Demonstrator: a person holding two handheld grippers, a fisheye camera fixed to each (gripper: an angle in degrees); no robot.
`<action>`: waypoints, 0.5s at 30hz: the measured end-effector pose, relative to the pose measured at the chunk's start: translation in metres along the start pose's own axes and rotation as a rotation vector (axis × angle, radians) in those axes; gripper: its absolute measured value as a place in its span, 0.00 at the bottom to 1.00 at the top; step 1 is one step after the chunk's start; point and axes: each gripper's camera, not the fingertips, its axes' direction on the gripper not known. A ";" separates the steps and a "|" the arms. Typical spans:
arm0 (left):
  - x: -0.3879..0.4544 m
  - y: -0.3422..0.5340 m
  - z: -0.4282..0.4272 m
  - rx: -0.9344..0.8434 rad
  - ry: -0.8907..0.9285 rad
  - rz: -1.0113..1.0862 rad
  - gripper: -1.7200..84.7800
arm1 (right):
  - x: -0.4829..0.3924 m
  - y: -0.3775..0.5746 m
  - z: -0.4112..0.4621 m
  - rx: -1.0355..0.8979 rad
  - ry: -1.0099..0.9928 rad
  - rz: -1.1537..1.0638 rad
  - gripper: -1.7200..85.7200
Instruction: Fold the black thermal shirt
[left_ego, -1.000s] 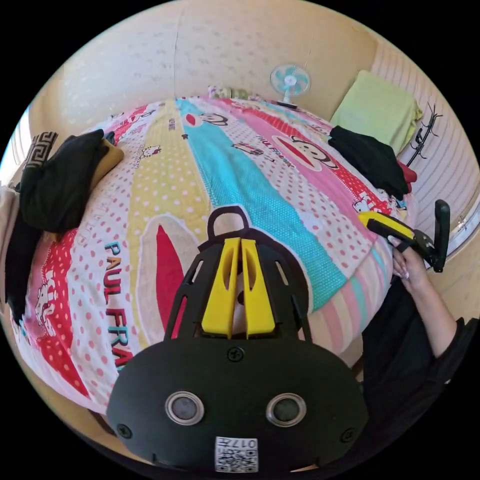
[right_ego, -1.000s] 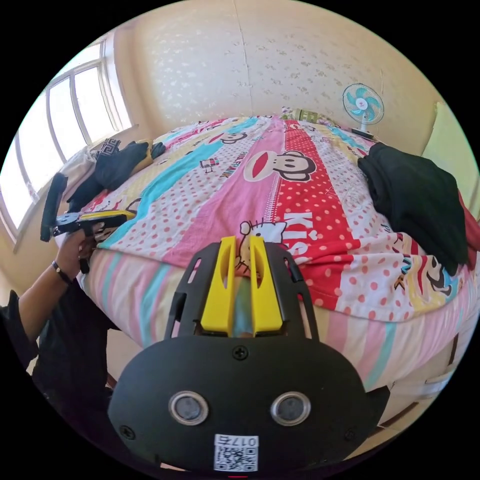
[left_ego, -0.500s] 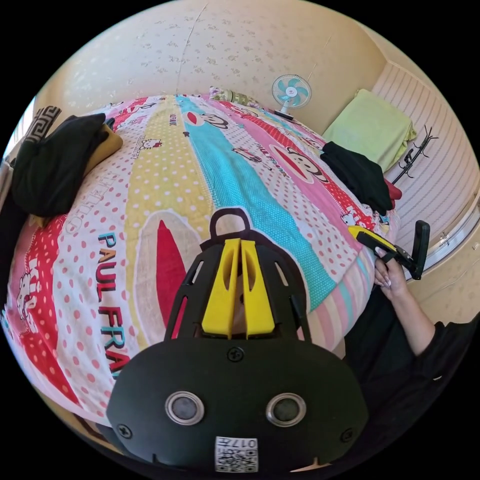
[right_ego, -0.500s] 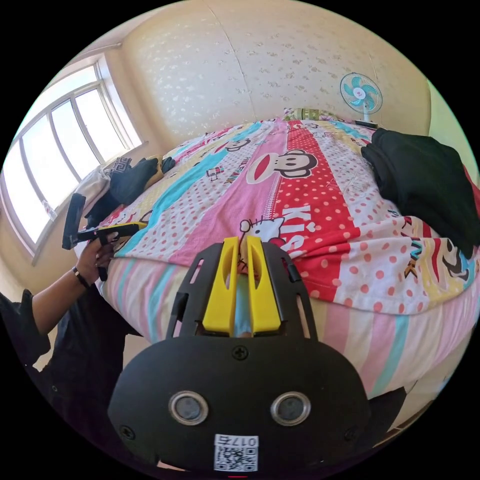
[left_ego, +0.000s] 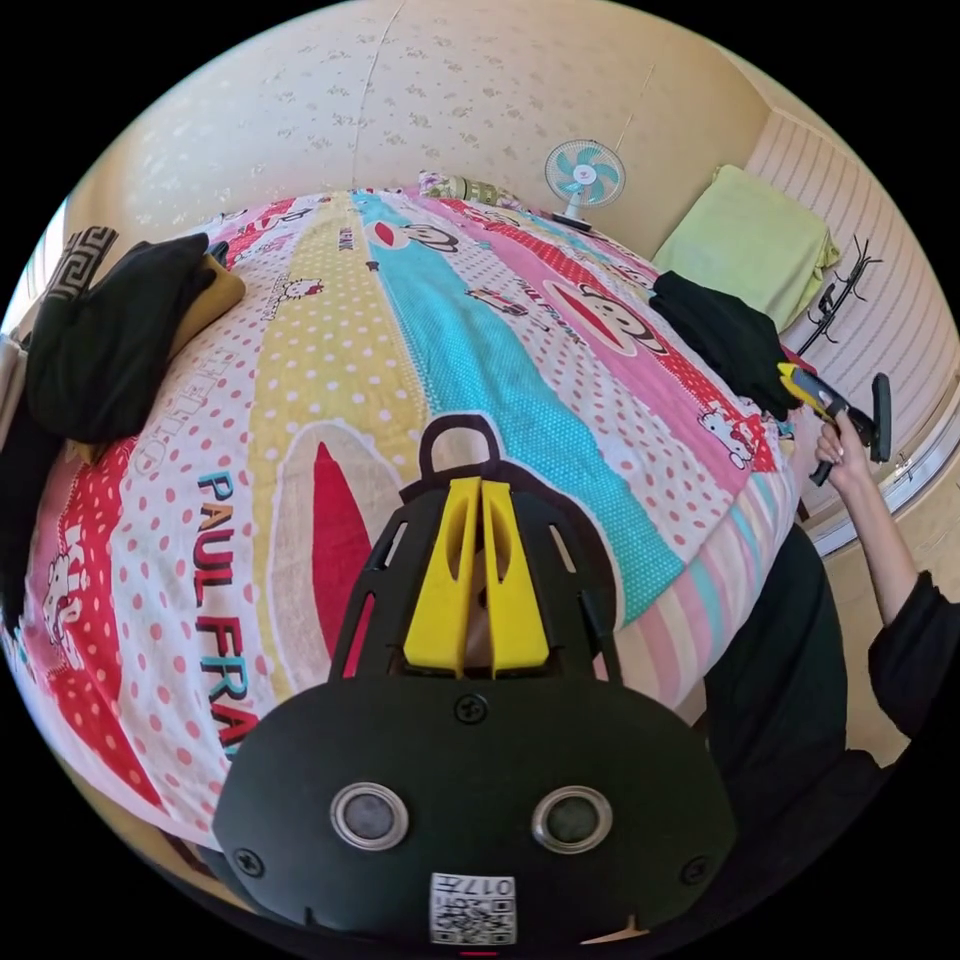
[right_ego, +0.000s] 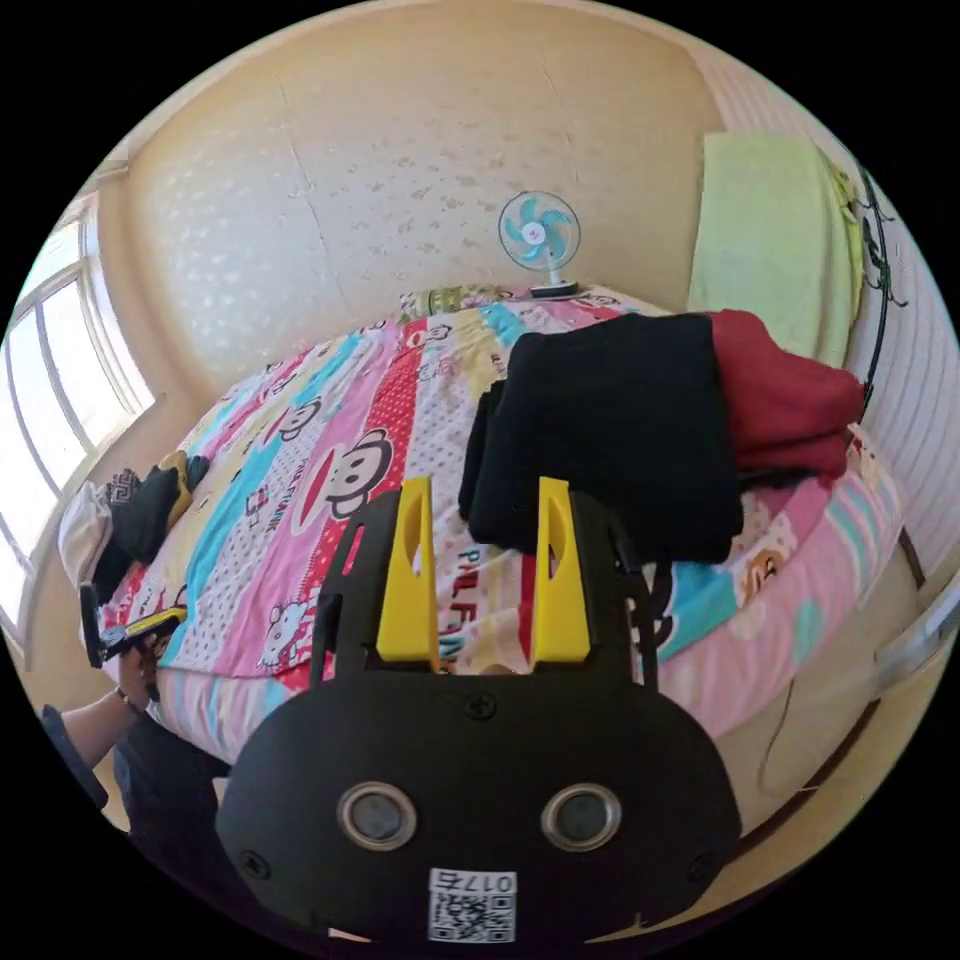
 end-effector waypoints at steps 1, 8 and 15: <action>0.003 -0.001 0.000 0.000 -0.004 0.001 0.01 | 0.004 -0.014 0.021 -0.078 0.037 -0.057 0.20; 0.017 -0.010 -0.003 0.001 0.005 -0.003 0.01 | 0.016 -0.036 0.066 -0.146 -0.062 0.319 0.10; 0.035 -0.024 -0.011 0.001 0.003 -0.004 0.01 | -0.127 -0.001 0.016 -0.249 -0.884 -0.279 0.09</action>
